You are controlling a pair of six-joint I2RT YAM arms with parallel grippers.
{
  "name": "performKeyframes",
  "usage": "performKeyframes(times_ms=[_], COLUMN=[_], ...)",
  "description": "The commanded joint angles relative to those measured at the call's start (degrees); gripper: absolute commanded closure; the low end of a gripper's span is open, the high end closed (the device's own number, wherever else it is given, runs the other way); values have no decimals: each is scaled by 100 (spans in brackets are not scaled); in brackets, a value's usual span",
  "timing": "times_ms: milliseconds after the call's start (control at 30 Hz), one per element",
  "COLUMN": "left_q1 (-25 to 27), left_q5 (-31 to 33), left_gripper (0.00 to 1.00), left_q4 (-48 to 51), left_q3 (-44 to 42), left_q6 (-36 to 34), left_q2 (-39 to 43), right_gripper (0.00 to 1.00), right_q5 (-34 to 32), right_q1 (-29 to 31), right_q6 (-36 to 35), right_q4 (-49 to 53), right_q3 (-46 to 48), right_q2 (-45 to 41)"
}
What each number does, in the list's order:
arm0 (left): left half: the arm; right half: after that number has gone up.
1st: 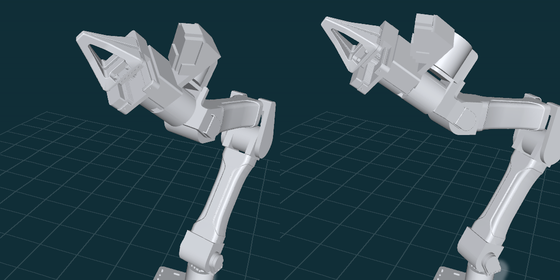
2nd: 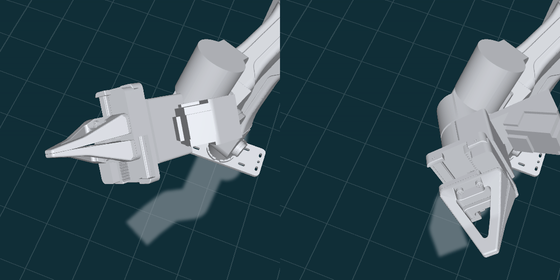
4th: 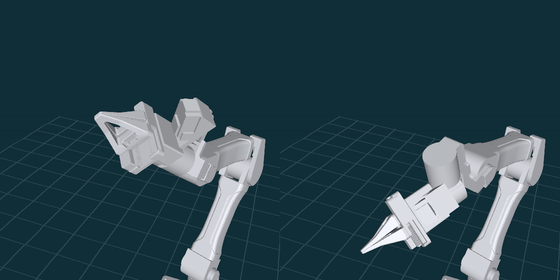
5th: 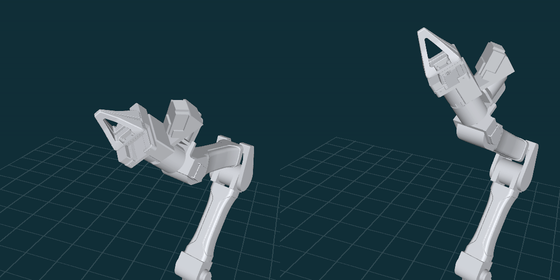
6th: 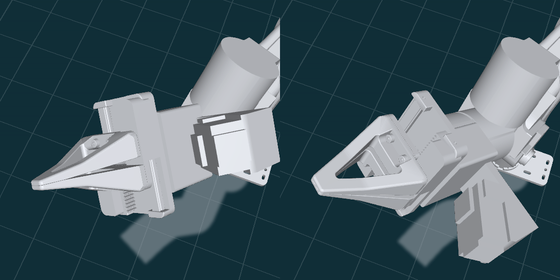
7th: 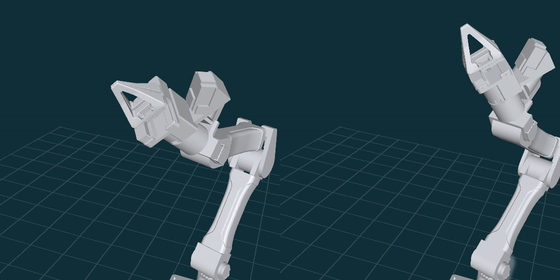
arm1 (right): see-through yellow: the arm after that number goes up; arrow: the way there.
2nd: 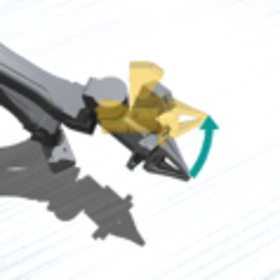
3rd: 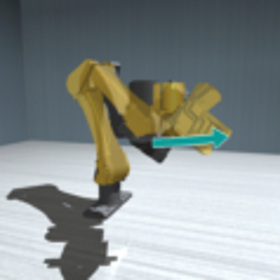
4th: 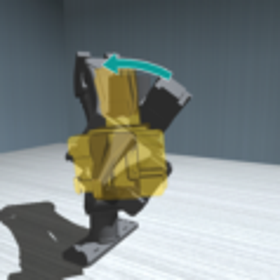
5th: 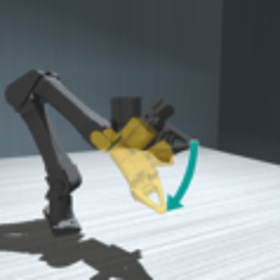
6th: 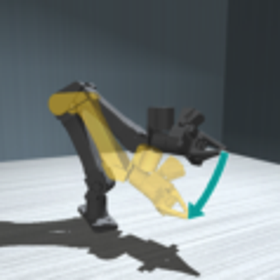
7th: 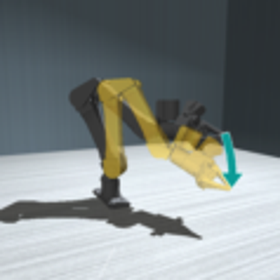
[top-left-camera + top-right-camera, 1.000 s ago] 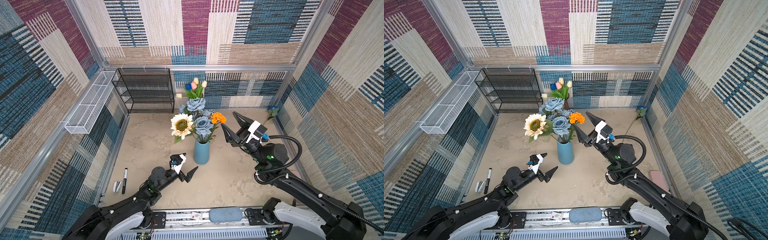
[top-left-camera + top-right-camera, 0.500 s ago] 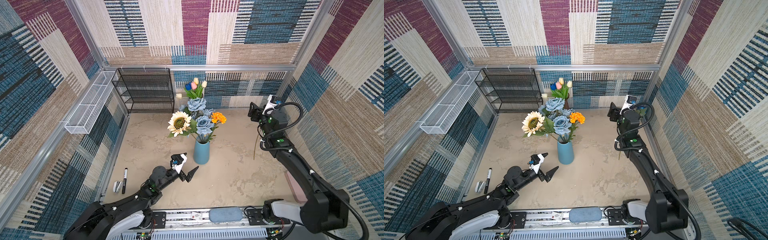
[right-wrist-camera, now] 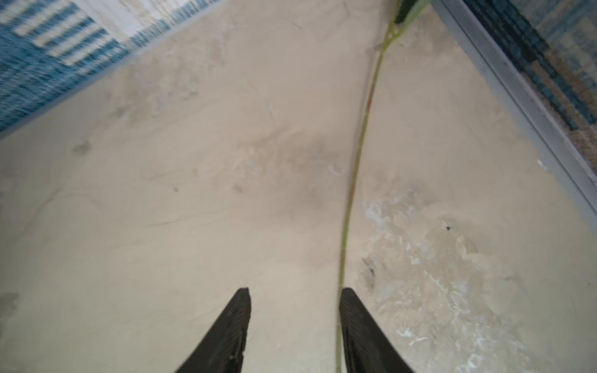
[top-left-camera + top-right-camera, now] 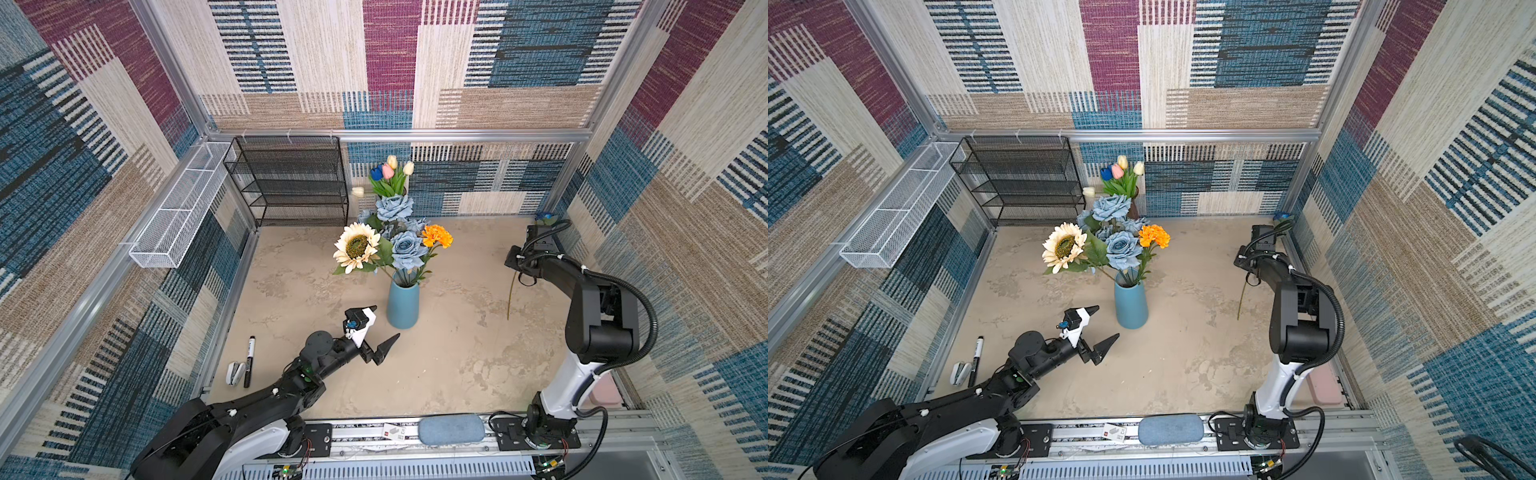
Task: Arrange the flowers into the vase
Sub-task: 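Grasp the blue rose stem lying on the table with the right gripper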
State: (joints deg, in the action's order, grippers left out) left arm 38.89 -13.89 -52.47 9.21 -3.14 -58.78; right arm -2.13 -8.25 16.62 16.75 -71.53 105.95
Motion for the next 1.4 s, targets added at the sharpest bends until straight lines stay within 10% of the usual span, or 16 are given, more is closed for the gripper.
performKeyframes(times_ms=[0,567,733,1067,1367], left_q1=[4,4,4,4,4], left_q5=[-18,-17,-17,-44,-35], left_gripper=[1,1,1,1,1], left_q4=[-11,-62,-66,-106,6], left_q3=[28,37,46,37,28], left_q6=[-107,-134,-124,-100,-126], left_q2=[77,-2,-17,-13,112], right_gripper=[51,55,69,99,100], right_q5=[-40,60,18,483,1011], right_q1=[-248,-511,-511,-502,-182], right_q6=[63,-374,-480,-663,-529], right_q4=[41,719,903,407,-440], right_q3=[-132,-2282,-2545,-1636,-250], right_q2=[185,2033,2316,1835,684])
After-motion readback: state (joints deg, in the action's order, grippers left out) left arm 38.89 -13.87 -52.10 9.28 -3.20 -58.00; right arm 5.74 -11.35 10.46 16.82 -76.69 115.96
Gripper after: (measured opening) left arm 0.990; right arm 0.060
